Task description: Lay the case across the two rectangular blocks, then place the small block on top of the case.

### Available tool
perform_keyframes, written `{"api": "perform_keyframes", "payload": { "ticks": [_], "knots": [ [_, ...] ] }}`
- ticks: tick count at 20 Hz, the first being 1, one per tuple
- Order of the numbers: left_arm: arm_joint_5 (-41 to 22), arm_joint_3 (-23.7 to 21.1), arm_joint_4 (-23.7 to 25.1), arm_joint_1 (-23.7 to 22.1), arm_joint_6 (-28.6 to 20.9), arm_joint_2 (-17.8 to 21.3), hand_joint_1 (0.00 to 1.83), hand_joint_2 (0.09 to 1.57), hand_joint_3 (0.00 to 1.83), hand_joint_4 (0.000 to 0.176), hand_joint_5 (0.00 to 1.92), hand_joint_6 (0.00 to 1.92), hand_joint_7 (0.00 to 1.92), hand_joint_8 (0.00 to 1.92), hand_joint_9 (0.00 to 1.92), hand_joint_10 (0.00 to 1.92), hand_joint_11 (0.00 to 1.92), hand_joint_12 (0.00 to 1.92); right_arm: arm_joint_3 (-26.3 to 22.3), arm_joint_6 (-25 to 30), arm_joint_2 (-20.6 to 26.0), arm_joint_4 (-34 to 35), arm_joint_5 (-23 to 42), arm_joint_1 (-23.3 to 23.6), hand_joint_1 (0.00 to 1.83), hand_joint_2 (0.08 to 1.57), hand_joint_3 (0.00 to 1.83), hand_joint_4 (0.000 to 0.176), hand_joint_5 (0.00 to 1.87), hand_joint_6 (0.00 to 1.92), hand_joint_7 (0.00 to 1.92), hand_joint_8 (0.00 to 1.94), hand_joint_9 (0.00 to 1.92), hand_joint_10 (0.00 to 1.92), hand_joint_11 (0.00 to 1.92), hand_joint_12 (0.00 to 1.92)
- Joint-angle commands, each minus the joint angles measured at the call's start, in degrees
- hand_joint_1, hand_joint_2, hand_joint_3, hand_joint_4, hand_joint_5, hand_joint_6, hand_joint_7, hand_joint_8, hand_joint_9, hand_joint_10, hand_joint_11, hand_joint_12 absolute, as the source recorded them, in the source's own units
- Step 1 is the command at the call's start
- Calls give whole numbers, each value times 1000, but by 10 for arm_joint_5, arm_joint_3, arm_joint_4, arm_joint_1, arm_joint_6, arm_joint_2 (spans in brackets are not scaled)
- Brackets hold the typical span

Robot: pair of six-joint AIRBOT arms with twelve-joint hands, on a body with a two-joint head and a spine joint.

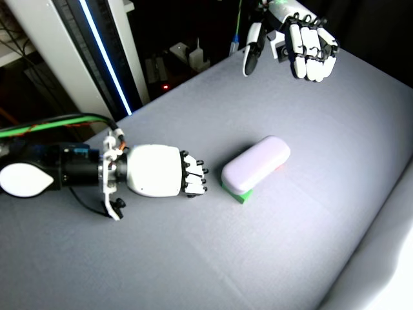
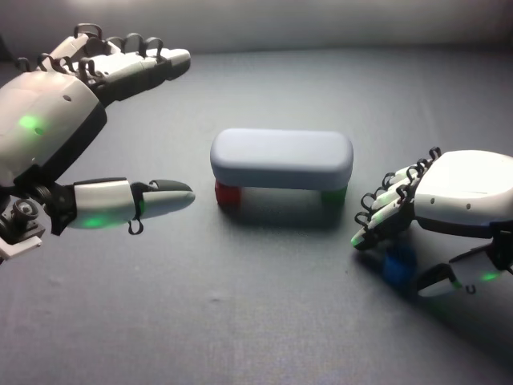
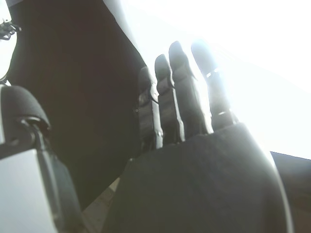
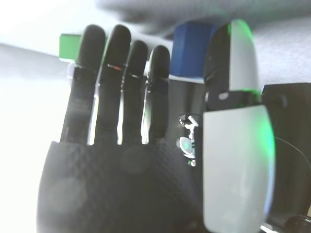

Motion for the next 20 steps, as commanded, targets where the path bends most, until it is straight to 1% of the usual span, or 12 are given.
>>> {"api": "perform_keyframes", "payload": {
  "ticks": [1,3,4,7,10,12,13,14,15,16,18,20],
  "knots": [
    [-74,3,3,-4,-3,-2,744,920,1,0,406,0,415,8,462,12,0,1069,-2,0,1,14,51,5,1163,971,0,0,751,4,607,382,628,674,452,1206],
    [-74,3,3,-4,-3,-2,747,919,0,0,407,1,421,8,469,12,10,1071,-2,0,1,11,51,6,1192,981,0,0,785,5,647,380,645,728,470,1208],
    [-74,3,3,-4,-3,-2,759,922,1,0,403,0,403,1,452,5,1,1068,-2,0,1,10,51,6,1188,988,0,0,800,5,637,433,629,833,476,1256],
    [-74,3,3,-4,-4,-3,765,921,1,0,399,0,395,0,441,1,0,1062,-2,0,1,10,51,6,1245,999,0,0,837,5,557,719,622,1057,570,1325],
    [-74,3,3,-4,-4,-3,787,924,1,0,414,1,414,2,456,3,0,1046,0,0,1,10,50,6,1284,1008,1,0,860,7,549,752,648,1062,615,1335],
    [-74,3,3,-4,-5,-3,794,929,2,0,399,0,392,0,439,1,0,1005,1,0,1,11,50,6,1365,1003,1,0,914,13,542,886,670,1163,654,1397],
    [-74,3,3,-4,-5,-3,791,930,2,0,396,0,390,0,437,1,0,1000,2,0,1,13,49,6,1218,1113,0,0,983,742,531,978,689,1181,701,1363],
    [-74,3,3,-4,-6,-3,799,927,0,0,404,2,397,1,447,4,0,1026,3,0,1,13,48,6,1227,1173,0,0,936,863,716,1402,733,1236,754,1419],
    [-75,3,3,-4,-6,-3,803,924,0,0,410,2,387,1,448,3,0,1051,3,0,1,13,48,6,1226,1181,0,0,923,904,767,1464,765,1302,786,1491],
    [-75,3,3,-4,-7,-3,789,923,0,0,411,1,396,1,466,5,3,1085,3,0,1,13,48,6,1221,1177,0,0,916,939,802,1436,771,1430,795,1633],
    [-75,3,3,-4,-7,-3,776,922,0,0,412,0,403,2,479,8,0,1092,2,0,1,14,48,6,1221,1164,0,0,919,951,852,1384,801,1623,858,1824],
    [-75,3,3,-4,-7,-4,772,921,0,0,408,0,413,4,490,9,2,1066,2,0,1,14,48,6,1218,1152,0,0,920,981,894,1316,863,1680,925,1866]
  ]
}}
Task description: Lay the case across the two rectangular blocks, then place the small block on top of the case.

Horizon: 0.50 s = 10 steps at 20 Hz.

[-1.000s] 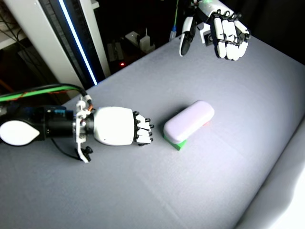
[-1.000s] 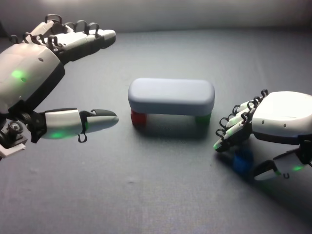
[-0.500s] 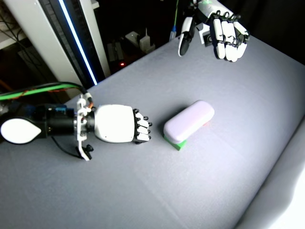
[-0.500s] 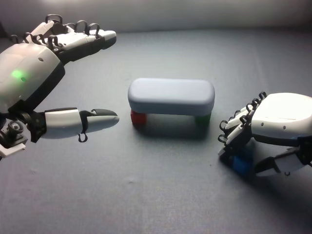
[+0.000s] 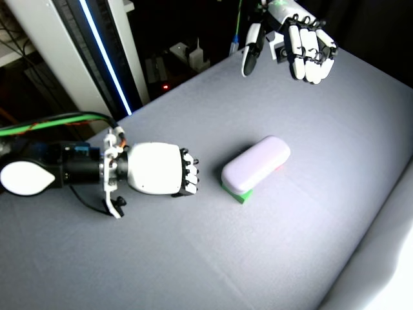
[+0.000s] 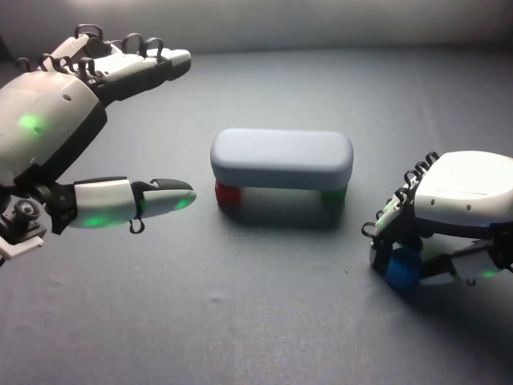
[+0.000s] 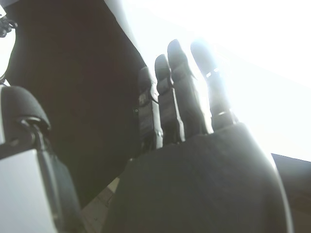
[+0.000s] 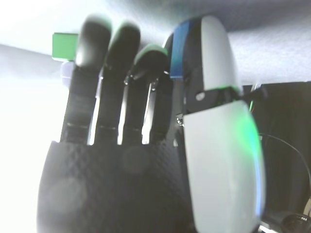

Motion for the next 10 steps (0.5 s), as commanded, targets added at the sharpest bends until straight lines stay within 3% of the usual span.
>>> {"api": "perform_keyframes", "payload": {
  "ticks": [1,2,3,4,5,7,9,10],
  "knots": [
    [-74,3,7,-4,-3,-2,772,925,2,0,404,0,424,7,494,10,1,1061,0,0,1,18,49,6,1167,1128,0,0,943,1046,799,1470,901,1782,991,1910],
    [-74,3,7,-3,-3,-2,787,927,2,0,402,0,422,5,485,5,0,1055,0,0,1,20,51,6,1154,1122,0,0,949,1065,770,1613,927,1869,1047,1919],
    [-74,3,7,-3,-3,-2,777,931,3,0,395,0,415,2,479,2,0,1050,0,0,1,23,54,6,1151,1123,0,0,943,1082,769,1631,931,1875,1045,1921],
    [-74,3,7,-3,-4,-2,762,927,1,0,403,3,424,5,491,7,8,1055,0,0,1,26,59,6,1158,1121,0,0,942,1084,788,1558,881,1780,904,1913],
    [-74,3,6,-2,-4,-2,768,928,2,0,397,1,421,3,483,3,1,1052,0,0,3,34,69,6,1163,1112,0,0,963,1047,747,1632,800,1810,813,1919],
    [-74,3,6,-1,-4,-2,802,931,1,0,391,1,412,8,469,2,0,1004,5,0,11,49,91,31,1174,1090,0,0,1008,973,860,1358,878,1537,816,1762],
    [-74,3,6,0,-4,-2,805,932,0,0,391,0,419,4,474,2,0,1024,10,0,12,53,97,43,1177,1084,0,0,1022,952,871,1376,885,1582,823,1818],
    [-76,3,4,2,-4,-3,808,931,0,0,388,0,408,2,466,2,0,1004,15,0,12,57,100,52,1211,1124,10,0,878,1132,978,1147,847,1519,702,1798]
  ]
}}
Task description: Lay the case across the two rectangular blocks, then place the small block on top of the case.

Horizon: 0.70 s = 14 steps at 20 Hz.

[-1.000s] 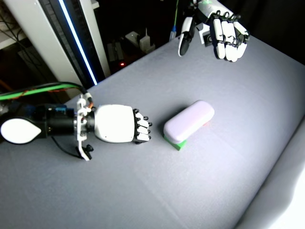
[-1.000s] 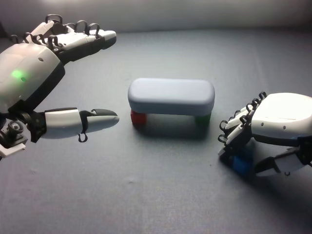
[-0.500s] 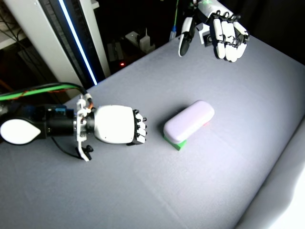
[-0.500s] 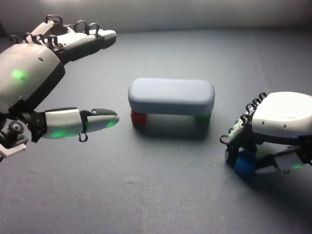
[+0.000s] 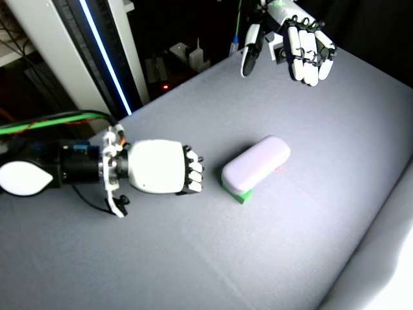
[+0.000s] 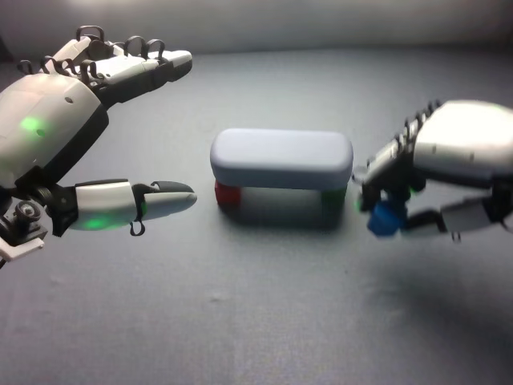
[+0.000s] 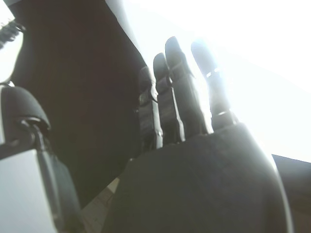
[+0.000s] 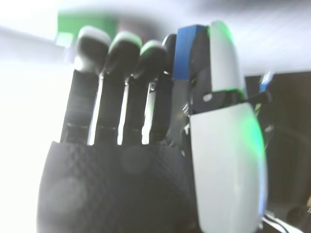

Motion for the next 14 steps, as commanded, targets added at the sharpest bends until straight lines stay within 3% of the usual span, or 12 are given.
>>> {"api": "perform_keyframes", "payload": {
  "ticks": [1,3,4,5,6,7,10,11,13,14],
  "knots": [
    [-74,3,0,-1,-4,-3,813,930,0,0,389,0,401,0,455,0,0,990,4,0,3,20,60,11,1211,1143,5,0,839,1207,991,1090,835,1430,690,1779],
    [-74,3,-2,1,-4,-4,805,925,0,0,398,4,407,3,460,2,0,989,11,0,3,22,62,28,1211,1143,3,0,865,1150,969,1150,810,1485,670,1812],
    [-75,3,-3,3,-4,-4,815,928,0,0,404,6,413,4,459,1,0,988,18,-1,2,22,62,42,1173,1120,0,0,944,1073,888,1487,845,1690,784,1899],
    [-75,3,-4,4,-4,-4,817,932,1,0,403,5,417,6,455,0,0,989,20,-1,1,22,62,47,1218,1118,7,0,905,1080,996,1163,878,1564,815,1813],
    [-75,3,-5,6,-4,-5,791,929,0,0,405,2,426,5,456,0,0,962,30,-1,-3,22,61,59,1247,1097,2,0,939,991,1079,993,917,1306,804,1645],
    [-74,4,-5,6,-5,-6,798,929,0,0,402,0,414,2,438,1,0,932,40,-1,-9,22,57,72,1247,1091,0,0,934,1021,1110,912,936,1248,794,1592],
    [-72,5,-5,6,-5,-7,813,934,1,0,406,0,423,1,446,3,0,965,59,-1,-25,21,42,94,1237,1104,2,0,917,1054,1069,967,923,1252,803,1574],
    [-71,6,-5,6,-5,-8,822,933,0,0,412,1,442,4,460,5,0,993,64,-1,-30,18,38,99,1263,1071,0,0,941,1028,1211,707,1054,1086,922,1426],
    [-69,8,-5,6,-7,-11,813,934,0,0,410,0,436,0,452,1,0,994,76,-1,-45,8,25,113,1266,1062,0,0,945,1031,1241,639,1095,1025,949,1409],
    [-68,9,-5,6,-7,-11,825,930,0,0,410,0,424,0,449,0,0,966,80,-1,-53,1,19,118,1272,1057,0,0,969,947,1225,722,1122,1095,971,1455]
  ]
}}
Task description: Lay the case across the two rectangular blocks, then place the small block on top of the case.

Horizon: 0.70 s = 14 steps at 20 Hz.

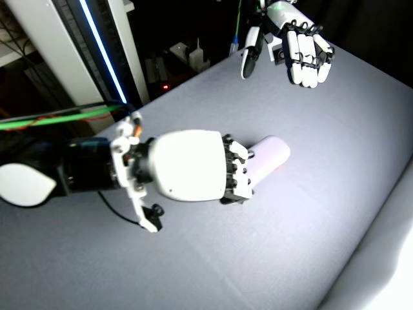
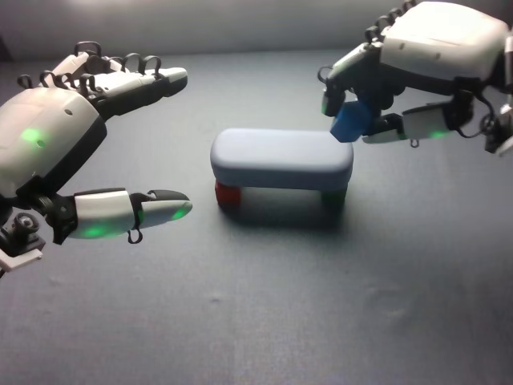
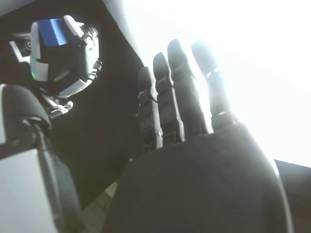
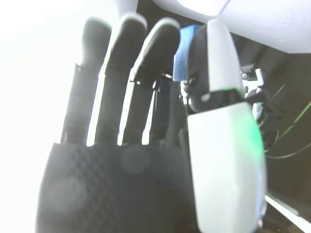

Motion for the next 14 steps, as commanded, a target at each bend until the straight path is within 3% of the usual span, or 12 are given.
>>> {"api": "perform_keyframes", "payload": {
  "ticks": [1,2,3,5,7,9,13,14],
  "knots": [
    [-72,3,7,-6,-4,-3,811,926,0,0,413,1,417,0,421,0,0,964,5,1,-3,15,45,12,1277,1061,2,0,971,906,1202,810,1147,1122,979,1465],
    [-72,3,7,-6,-4,-3,812,925,0,0,401,2,417,0,412,0,0,929,10,1,-10,10,39,16,1271,1075,3,0,959,911,1155,909,1112,1236,943,1565],
    [-72,3,7,-6,-4,-3,822,926,0,0,402,2,432,6,419,4,0,920,14,1,-16,5,32,19,1254,1079,1,0,956,973,1140,868,1006,1135,831,1491],
    [-73,4,7,-6,-5,-3,820,927,1,0,394,0,449,9,427,5,0,884,22,1,-30,-2,17,23,1260,1081,0,0,959,939,1133,915,1026,1182,878,1514],
    [-74,4,7,-6,-6,-3,831,924,0,0,406,3,462,8,453,11,0,912,24,1,-35,-3,14,24,1259,1067,0,0,981,934,1176,806,1009,1162,870,1483],
    [-73,4,7,-6,-7,-3,826,924,0,0,410,3,454,2,463,12,0,925,26,1,-40,-7,11,24,1243,1072,1,1,984,1005,1145,778,897,1138,712,1487],
    [-73,4,7,-6,-7,-3,856,926,0,0,423,3,445,2,470,7,0,934,35,1,-52,-12,-2,28,1250,1071,1,0,976,990,1159,779,996,1137,827,1504],
    [-72,4,7,-6,-8,-4,853,924,0,0,428,2,459,4,485,9,0,971,39,1,-57,-13,-7,30,1244,1073,1,7,996,1012,1129,771,875,1080,632,1488]
  ]
}}
